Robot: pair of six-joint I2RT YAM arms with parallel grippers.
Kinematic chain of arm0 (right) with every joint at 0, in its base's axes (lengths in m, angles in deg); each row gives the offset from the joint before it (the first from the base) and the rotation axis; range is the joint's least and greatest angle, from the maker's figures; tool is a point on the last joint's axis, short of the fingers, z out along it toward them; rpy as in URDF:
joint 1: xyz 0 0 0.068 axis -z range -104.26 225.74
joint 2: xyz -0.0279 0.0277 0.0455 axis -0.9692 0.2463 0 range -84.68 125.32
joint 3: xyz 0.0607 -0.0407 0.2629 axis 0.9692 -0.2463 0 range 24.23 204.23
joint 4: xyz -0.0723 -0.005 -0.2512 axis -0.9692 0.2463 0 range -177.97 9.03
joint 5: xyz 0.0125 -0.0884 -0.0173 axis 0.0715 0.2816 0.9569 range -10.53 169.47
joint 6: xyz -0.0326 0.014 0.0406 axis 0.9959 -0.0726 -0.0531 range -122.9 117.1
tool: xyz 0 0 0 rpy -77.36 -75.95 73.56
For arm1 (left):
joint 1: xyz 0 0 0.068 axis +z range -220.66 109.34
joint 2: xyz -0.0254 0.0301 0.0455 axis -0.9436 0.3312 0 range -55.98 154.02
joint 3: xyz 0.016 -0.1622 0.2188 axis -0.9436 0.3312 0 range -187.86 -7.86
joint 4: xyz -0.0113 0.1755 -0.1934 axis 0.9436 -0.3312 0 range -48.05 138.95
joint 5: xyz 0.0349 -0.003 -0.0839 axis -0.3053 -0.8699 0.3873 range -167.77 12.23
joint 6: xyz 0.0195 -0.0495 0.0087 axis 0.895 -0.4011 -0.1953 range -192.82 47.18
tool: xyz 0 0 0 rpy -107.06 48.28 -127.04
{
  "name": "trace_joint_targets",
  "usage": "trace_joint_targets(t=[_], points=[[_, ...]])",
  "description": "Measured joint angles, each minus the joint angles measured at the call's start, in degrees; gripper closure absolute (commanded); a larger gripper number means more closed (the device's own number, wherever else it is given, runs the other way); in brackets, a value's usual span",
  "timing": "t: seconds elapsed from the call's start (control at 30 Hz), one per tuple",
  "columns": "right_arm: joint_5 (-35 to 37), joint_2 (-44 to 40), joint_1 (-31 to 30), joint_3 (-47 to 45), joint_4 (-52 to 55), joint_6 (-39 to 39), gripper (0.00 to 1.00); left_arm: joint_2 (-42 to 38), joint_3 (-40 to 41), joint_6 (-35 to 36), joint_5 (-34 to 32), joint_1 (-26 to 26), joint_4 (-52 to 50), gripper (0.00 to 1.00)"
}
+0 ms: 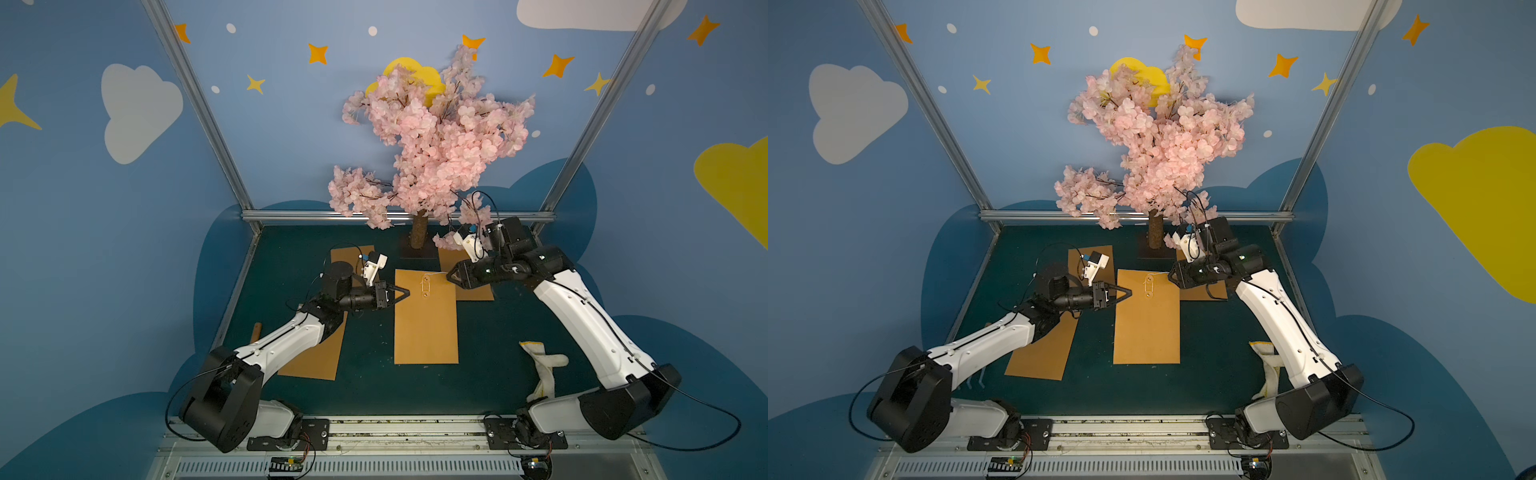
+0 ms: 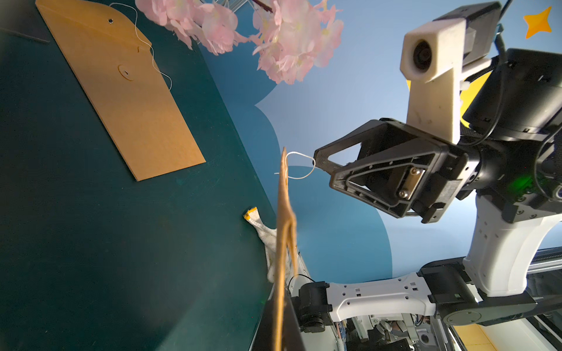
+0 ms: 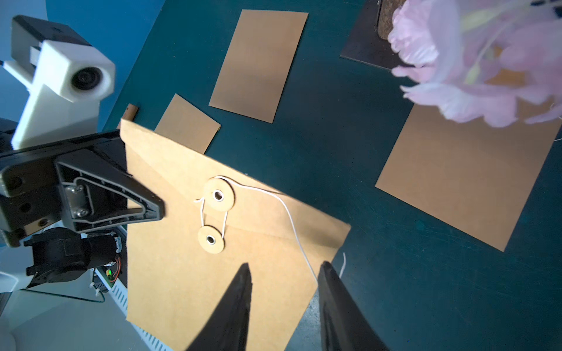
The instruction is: Open the file bag
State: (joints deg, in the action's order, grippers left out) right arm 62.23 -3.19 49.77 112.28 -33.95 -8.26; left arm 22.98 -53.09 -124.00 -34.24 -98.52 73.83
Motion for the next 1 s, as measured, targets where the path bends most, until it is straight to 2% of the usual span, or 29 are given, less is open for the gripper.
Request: trace_joint_targets(t=[0.2,0.4,0.6,0.83,1.0], points=[[-0.24,0.94,0.02,-0.31,0.02,0.28,0.66,0.00,0.00,0.00,0.02,0.07,0.00,0.97],[-0.39,1.31,0.02,-0.85,0.04,0.42,0.75,0.00,0.00,-0.02,0.22,0.09,0.02,0.97],[-0.42,1.99,0.02,-0.90,0.07,0.50,0.77,0.00,0.00,-0.02,0.26,0.09,0.02,0.98],[-0.39,2.89,0.02,-0.90,0.04,0.50,0.98,-0.11,0.00,-0.02,0.44,0.09,0.02,0.97],[-0.66,2.86,0.02,-0.90,-0.57,-0.15,1.00,-0.35,0.00,-0.02,0.46,0.11,0.02,0.98]])
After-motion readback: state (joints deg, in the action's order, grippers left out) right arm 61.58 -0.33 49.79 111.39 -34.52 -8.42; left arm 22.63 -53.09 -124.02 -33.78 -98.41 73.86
